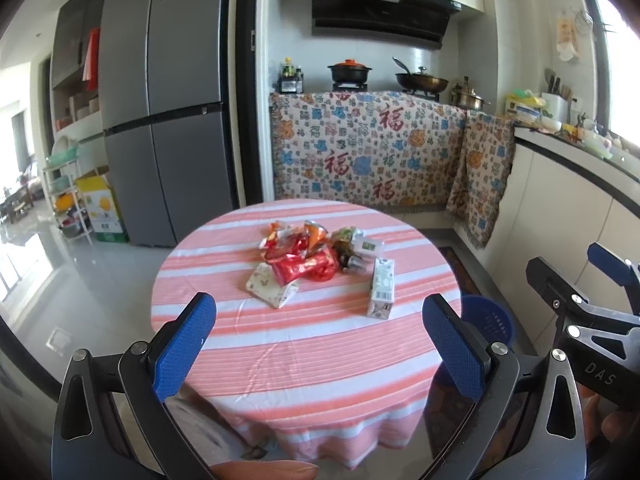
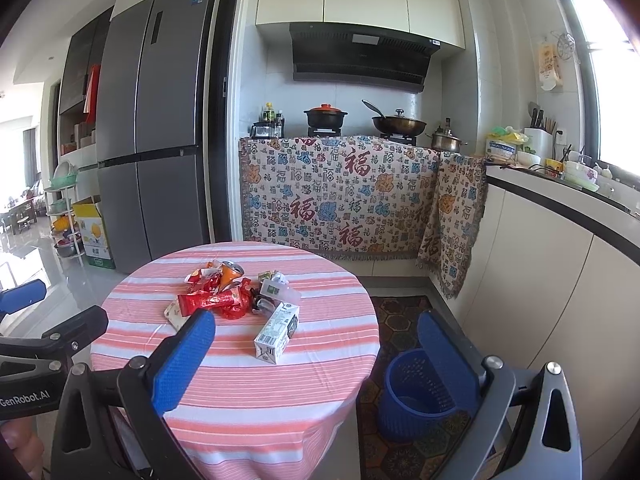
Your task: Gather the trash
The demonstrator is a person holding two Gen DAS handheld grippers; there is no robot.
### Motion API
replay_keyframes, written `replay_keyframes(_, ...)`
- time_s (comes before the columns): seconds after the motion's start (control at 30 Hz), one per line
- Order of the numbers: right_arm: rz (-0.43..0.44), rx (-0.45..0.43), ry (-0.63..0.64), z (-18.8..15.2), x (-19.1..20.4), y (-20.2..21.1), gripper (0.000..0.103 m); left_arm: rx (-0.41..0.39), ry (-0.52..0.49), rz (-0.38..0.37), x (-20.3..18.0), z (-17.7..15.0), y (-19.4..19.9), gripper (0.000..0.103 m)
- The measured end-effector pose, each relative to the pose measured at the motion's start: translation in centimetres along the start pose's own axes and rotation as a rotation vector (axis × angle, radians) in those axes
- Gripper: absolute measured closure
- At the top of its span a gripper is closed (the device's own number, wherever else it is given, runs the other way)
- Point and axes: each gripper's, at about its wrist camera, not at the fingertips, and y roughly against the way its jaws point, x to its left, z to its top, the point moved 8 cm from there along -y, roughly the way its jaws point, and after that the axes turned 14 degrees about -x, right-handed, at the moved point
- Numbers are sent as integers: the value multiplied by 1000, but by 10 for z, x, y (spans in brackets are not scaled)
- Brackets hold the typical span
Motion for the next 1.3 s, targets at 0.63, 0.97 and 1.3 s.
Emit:
replay_keyframes(0.63, 9, 5, 3, 0, 0, -1, 0, 7, -2, -5, -3, 2, -2, 0)
replay_keyframes(0.97, 9, 5, 4, 0, 0, -1, 0, 10, -2, -6, -4, 2, -2, 0)
replay_keyframes(1.3, 11, 5, 8, 0, 2, -1, 0, 12, -2, -5, -5, 3, -2, 0)
